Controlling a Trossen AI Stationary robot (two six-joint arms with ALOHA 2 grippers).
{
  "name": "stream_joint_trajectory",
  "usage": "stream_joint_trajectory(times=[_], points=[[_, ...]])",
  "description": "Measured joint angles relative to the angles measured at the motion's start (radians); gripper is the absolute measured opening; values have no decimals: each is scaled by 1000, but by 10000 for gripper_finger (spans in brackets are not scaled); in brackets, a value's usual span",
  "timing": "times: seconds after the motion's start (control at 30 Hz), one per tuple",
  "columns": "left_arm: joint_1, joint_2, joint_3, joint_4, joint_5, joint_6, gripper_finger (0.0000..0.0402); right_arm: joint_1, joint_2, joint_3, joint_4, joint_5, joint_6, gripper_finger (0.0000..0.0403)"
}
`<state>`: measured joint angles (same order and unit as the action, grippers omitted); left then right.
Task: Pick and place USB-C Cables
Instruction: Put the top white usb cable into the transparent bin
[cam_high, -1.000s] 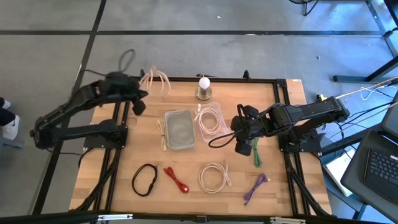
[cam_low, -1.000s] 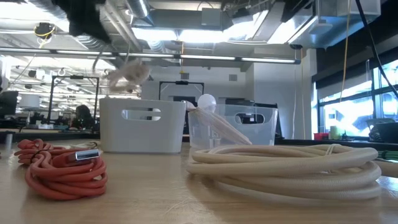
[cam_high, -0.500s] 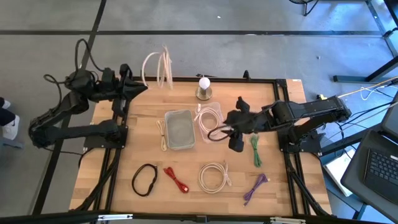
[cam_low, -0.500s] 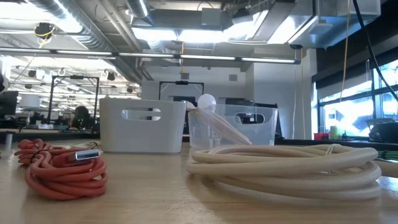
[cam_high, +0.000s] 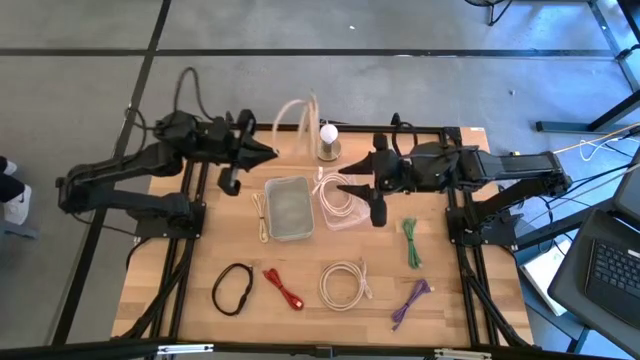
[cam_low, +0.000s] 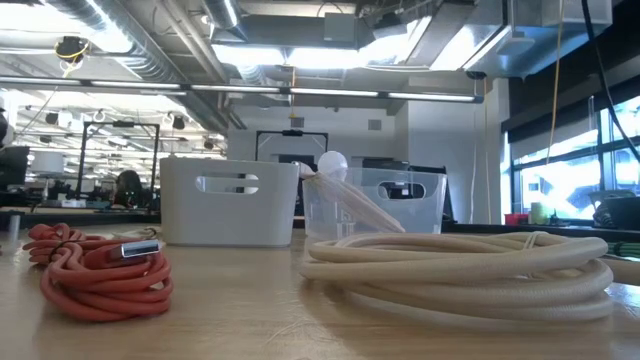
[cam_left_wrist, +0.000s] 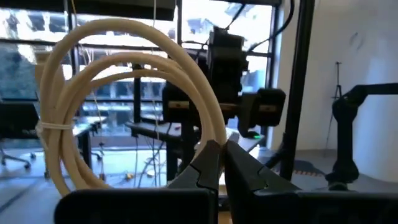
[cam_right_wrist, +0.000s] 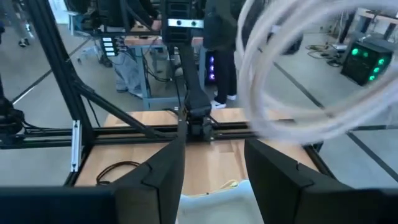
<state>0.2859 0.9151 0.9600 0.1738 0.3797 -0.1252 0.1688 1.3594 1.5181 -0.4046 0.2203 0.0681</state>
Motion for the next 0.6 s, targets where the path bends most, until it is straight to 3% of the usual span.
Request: stream_joint_trajectory(times=[0.6], points=[[-52,89,0,164,5,-3,3,-26,0,0,45,-32,-27,168]])
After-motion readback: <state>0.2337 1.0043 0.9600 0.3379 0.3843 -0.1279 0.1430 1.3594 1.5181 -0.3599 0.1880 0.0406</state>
